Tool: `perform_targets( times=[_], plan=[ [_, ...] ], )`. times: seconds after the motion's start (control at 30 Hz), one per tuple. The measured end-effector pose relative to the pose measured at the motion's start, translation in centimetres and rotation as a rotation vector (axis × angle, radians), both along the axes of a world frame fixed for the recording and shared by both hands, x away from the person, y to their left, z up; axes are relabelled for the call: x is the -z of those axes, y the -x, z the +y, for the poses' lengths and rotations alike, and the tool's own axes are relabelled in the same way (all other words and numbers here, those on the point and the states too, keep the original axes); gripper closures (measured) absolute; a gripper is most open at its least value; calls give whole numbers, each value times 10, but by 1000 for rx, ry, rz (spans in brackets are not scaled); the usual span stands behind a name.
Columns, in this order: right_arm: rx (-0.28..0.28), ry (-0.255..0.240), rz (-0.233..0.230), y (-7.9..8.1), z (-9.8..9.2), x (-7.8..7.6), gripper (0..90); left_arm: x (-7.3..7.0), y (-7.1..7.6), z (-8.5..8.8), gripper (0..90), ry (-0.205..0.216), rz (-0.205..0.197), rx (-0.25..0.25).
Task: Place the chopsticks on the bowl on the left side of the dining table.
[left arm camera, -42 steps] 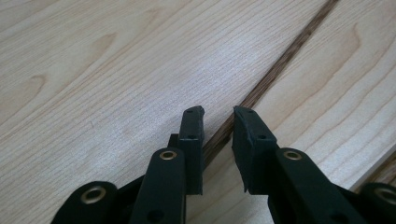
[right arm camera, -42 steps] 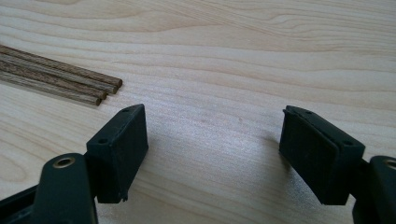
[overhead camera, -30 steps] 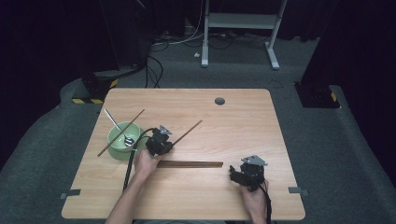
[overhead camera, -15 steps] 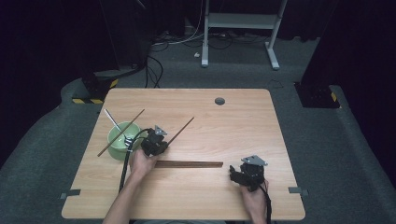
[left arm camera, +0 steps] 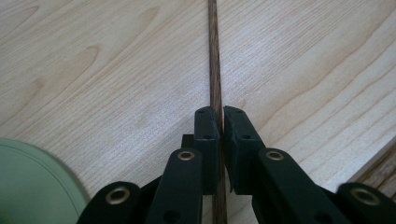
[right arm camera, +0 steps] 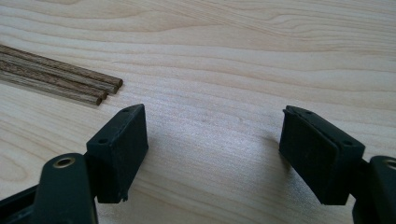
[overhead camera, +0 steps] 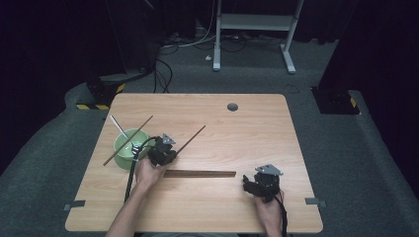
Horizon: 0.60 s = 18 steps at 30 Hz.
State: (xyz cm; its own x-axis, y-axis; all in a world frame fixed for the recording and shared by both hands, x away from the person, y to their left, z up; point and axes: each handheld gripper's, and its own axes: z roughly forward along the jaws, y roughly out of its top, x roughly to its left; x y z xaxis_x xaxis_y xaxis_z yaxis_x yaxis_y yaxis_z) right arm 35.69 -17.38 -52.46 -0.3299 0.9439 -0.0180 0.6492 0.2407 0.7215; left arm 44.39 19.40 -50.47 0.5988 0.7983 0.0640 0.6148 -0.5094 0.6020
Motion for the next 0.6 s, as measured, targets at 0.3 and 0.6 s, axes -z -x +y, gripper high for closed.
perform_targets(
  times=[0.3, 0.6],
  plan=[
    [-2, 1, 0, 0, 0, 0, 229, -4, 4, 1, 840, 14, -24, 15],
    [-3, 2, -1, 0, 0, 0, 229, -14, 12, 3, 839, 16, -50, 37]
  ],
)
